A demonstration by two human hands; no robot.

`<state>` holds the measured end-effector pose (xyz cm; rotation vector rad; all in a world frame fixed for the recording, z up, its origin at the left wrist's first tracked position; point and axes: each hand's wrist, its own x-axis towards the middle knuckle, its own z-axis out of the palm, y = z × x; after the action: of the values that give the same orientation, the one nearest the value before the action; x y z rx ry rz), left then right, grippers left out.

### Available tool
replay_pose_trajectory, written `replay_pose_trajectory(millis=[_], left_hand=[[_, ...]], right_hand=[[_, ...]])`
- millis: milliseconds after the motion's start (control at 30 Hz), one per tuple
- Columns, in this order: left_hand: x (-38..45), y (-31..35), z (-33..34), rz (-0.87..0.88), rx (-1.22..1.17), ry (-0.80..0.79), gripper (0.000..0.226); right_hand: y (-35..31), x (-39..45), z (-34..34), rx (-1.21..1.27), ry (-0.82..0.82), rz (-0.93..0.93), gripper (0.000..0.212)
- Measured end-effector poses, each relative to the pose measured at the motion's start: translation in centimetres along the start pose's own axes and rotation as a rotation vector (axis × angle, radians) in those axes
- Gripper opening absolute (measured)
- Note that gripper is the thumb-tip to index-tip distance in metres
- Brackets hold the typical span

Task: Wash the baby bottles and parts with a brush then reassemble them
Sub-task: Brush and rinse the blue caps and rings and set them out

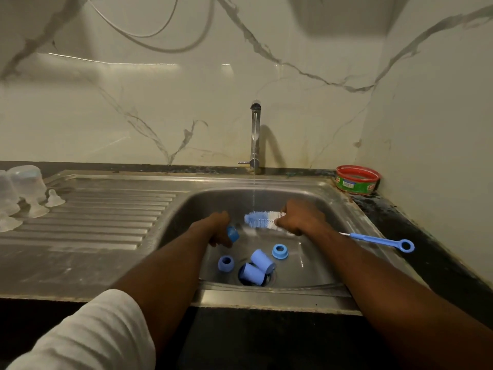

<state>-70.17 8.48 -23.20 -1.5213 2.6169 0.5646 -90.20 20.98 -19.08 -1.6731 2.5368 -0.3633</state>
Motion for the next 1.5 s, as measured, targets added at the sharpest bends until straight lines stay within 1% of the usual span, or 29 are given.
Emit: replay_pose_trajectory(millis=[67,200,367,433,567,633,733,800,900,1000,1033,1067,1167,1267,1400,1500], left_hand=[[0.3,0.0,0.1,-0.005,0.061,0.002,0.064],[0.6,0.2,0.7,0.013,0.162,-0.059,0.065],[1.4,0.5,1.4,0.073,0.324,0.025,0.062],[1.4,0.4,1.3,0.063,0.358,0.016,0.057],[1.5,-0.2,1.2,0.035,0.365,-0.013,0.050],[1.6,-0.2,1.2,0.033,0.323,-0.021,0.049],[1.5,0.2,1.1,0.035,0.291,-0.038,0.056],[1.5,0.1,1.1,0.024,0.295,-0.023,0.057],[1.2,0.0,1.0,0.004,0.311,0.062,0.050],[0.6,0.2,0.4,0.012,0.240,0.251,0.035],[0.5,0.2,0.3,0.021,0.213,0.302,0.031],[0.4,0.2,0.1,0.030,0.199,0.320,0.030],[0.1,0.0,0.0,0.081,0.197,0.263,0.030],[0.0,-0.1,-0.4,0.135,0.188,0.195,0.023],[-0.4,0.1,-0.4,0.171,0.345,0.023,0.023],[-0.8,1.0,-0.4,0.235,0.441,-0.185,0.023]], right_hand=[[0.0,0.0,0.1,0.000,0.006,-0.005,0.021],[0.1,0.1,0.2,0.002,-0.014,-0.009,0.019],[0.0,0.1,0.3,0.006,-0.032,-0.012,0.020],[0.0,0.0,0.2,-0.004,-0.029,-0.017,0.020],[0.0,-0.1,0.1,0.000,-0.031,-0.019,0.018],[-0.1,-0.2,0.0,-0.001,-0.031,-0.017,0.021],[-0.1,-0.2,0.0,-0.010,-0.023,-0.014,0.026],[0.0,-0.1,0.1,-0.021,-0.026,-0.014,0.026],[-0.2,-0.2,-0.1,-0.021,-0.005,-0.020,0.026],[-0.5,-0.5,-0.5,-0.035,0.111,-0.030,0.030],[-0.6,-0.5,-0.6,-0.034,0.132,-0.027,0.030],[-0.6,-0.7,-0.6,-0.036,0.129,-0.024,0.029],[-0.8,-0.9,-0.8,-0.065,0.124,-0.026,0.025],[-1.0,-1.0,-1.1,-0.049,0.166,-0.015,0.029],[-0.9,-1.0,-0.7,-0.071,0.121,-0.017,0.031],[-0.9,-1.0,-1.0,-0.066,0.139,-0.005,0.031]])
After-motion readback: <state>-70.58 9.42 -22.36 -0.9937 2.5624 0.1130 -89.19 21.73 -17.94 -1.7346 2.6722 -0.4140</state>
